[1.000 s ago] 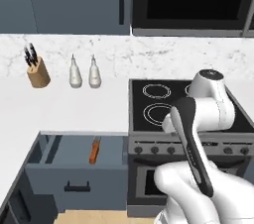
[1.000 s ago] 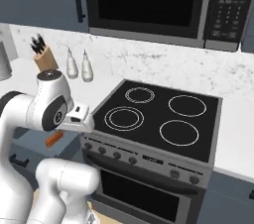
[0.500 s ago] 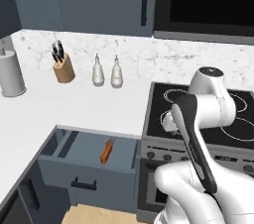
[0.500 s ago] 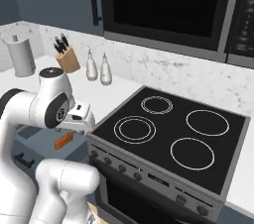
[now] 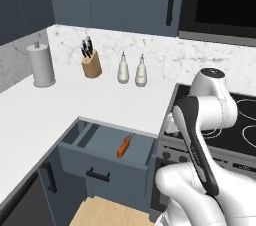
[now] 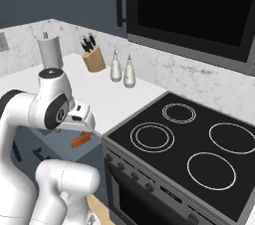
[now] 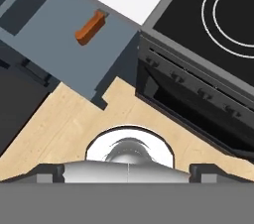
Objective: Pick up the knife from the drawer and place it on the cutting board. Then place the meat from the plate to the cutting board.
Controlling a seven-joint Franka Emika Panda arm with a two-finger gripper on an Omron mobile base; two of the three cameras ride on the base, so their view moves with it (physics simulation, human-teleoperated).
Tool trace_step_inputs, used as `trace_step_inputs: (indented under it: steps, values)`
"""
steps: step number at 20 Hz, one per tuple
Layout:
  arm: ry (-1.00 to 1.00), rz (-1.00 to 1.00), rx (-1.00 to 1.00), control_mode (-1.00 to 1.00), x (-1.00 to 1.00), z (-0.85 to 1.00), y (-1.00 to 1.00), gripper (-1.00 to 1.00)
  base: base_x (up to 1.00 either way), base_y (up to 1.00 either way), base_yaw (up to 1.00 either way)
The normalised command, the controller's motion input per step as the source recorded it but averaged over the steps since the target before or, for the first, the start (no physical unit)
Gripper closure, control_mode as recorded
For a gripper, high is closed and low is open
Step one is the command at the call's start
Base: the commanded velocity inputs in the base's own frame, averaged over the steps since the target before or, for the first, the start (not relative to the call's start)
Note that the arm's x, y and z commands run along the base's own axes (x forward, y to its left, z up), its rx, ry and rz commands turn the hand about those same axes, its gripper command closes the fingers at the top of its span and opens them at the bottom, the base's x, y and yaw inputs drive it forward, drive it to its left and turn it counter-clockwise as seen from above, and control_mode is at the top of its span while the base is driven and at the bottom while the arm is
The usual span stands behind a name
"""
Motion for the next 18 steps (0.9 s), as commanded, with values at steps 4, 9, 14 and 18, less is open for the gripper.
trace_step_inputs:
  steps: [4, 9, 14, 18]
  values:
    - [0.00, 0.00, -0.01, -1.00, 0.00, -0.12, 0.05, -1.00, 0.00, 0.00, 0.00]
    - [-0.04, -0.23, -0.05, -1.00, 0.13, -0.58, 0.76, -1.00, 0.00, 0.00, 0.00]
    - [0.02, -0.37, 0.00, -1.00, 0.59, -0.56, 1.00, -1.00, 0.00, 0.00, 0.00]
    - [0.13, -0.28, 0.11, -1.00, 0.64, -0.41, 0.72, -1.00, 0.00, 0.00, 0.00]
